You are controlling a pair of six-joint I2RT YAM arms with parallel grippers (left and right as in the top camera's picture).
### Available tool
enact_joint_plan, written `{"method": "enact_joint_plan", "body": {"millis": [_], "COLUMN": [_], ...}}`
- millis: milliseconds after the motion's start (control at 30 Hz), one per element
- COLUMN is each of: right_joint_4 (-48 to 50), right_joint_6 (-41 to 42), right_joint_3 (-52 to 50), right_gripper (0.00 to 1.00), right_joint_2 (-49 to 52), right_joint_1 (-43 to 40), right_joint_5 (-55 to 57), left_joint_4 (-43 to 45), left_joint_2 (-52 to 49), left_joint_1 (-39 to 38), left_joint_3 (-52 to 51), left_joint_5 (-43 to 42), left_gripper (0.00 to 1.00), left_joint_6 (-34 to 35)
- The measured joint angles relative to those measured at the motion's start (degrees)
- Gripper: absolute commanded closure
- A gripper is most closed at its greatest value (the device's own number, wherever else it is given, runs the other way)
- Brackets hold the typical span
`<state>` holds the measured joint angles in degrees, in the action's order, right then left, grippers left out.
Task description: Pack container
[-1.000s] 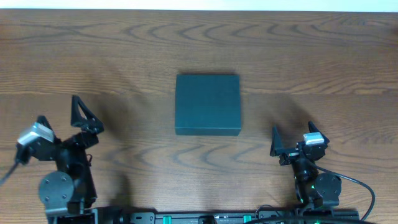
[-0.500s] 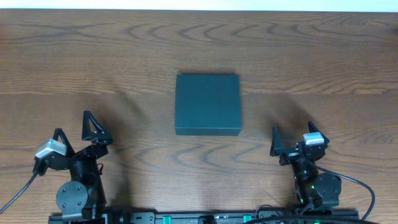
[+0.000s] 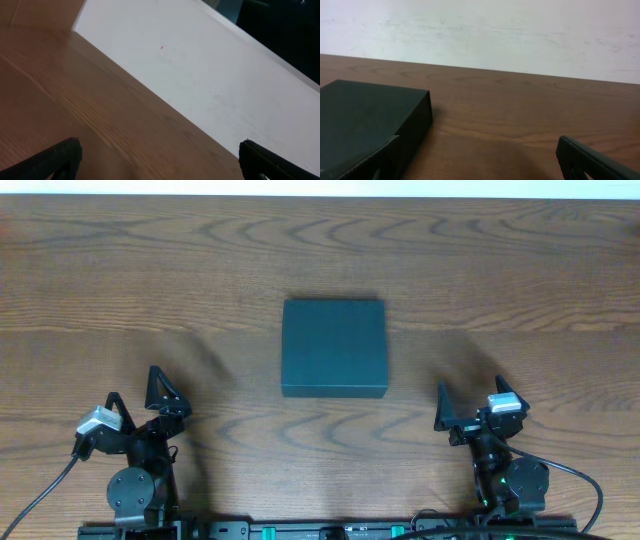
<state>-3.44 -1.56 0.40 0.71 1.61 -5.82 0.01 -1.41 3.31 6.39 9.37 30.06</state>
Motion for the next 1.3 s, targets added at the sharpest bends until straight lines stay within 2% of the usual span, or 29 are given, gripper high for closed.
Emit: {"method": "enact_joint_plan", "body": {"millis": [667, 1033, 1100, 1300], "right_joint_4": [0.00, 0.00, 0.00, 0.02], "right_joint_6": [0.00, 0.00, 0.00, 0.00], "right_joint_3": [0.00, 0.00, 0.00, 0.00], "right_gripper": [0.01, 0.01, 0.01, 0.01], "right_joint_2": [0.00, 0.00, 0.00, 0.00], "right_joint_1": [0.00, 0.00, 0.00, 0.00], "right_joint_5": [0.00, 0.00, 0.00, 0.00], "left_joint_4": [2.67, 0.17, -0.61, -1.66], "left_joint_2": [0.83, 0.83, 0.83, 0.83], "left_joint_1": [-0.26, -1.18, -1.18, -1.18], "left_joint_3": [-5.49, -5.70, -5.42, -5.01], "left_joint_5": [-0.63, -1.68, -2.51, -6.71], "left_gripper": [0.01, 0.01, 0.02, 0.01], "left_joint_6": [0.17, -0.07, -2.01, -15.50]}}
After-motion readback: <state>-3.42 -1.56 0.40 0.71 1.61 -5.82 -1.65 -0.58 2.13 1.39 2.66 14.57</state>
